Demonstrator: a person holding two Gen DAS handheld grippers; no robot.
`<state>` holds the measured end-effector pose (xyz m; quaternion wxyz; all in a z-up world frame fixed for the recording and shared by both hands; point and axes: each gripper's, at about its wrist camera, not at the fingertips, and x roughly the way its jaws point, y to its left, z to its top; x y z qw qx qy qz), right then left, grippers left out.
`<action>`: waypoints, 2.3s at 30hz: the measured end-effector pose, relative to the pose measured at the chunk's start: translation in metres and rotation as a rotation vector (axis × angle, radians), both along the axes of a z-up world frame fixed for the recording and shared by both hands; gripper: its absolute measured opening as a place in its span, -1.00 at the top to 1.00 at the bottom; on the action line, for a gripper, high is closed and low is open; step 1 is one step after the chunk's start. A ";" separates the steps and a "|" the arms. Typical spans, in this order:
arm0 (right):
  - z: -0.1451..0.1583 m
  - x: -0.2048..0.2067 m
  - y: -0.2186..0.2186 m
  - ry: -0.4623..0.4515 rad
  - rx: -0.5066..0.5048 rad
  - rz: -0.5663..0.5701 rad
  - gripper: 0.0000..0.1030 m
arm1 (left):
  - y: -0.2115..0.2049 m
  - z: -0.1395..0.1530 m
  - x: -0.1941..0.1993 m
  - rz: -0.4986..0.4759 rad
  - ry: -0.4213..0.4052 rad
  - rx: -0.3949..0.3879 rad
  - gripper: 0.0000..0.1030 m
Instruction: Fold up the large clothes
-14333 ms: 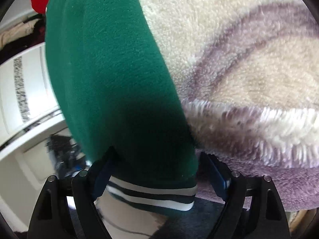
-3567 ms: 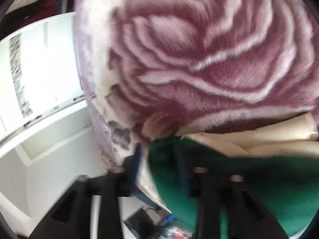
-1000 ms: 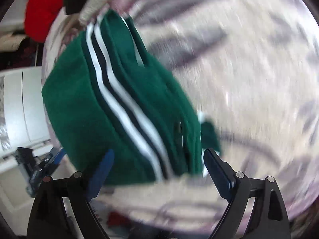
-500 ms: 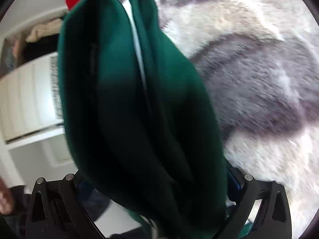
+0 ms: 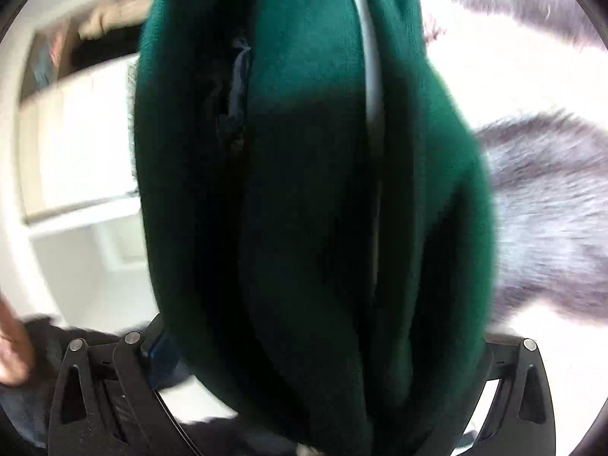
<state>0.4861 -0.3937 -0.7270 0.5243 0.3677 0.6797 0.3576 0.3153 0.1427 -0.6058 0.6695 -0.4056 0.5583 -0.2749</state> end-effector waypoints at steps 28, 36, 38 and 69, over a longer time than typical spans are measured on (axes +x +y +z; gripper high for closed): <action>0.023 -0.048 0.029 -0.018 0.101 -0.303 0.02 | -0.037 0.103 0.028 -0.043 -0.135 0.089 -0.06; 0.113 -0.012 -0.002 -0.111 0.084 -0.361 0.02 | -0.074 0.198 0.096 -0.072 -0.204 0.075 -0.06; 0.142 0.013 -0.011 -0.136 0.062 -0.372 0.02 | -0.086 0.225 0.126 -0.073 -0.220 0.064 -0.06; 0.200 0.336 -0.126 -0.149 -0.649 -0.342 -0.80 | -0.093 0.199 0.312 -0.010 -0.100 0.361 -0.49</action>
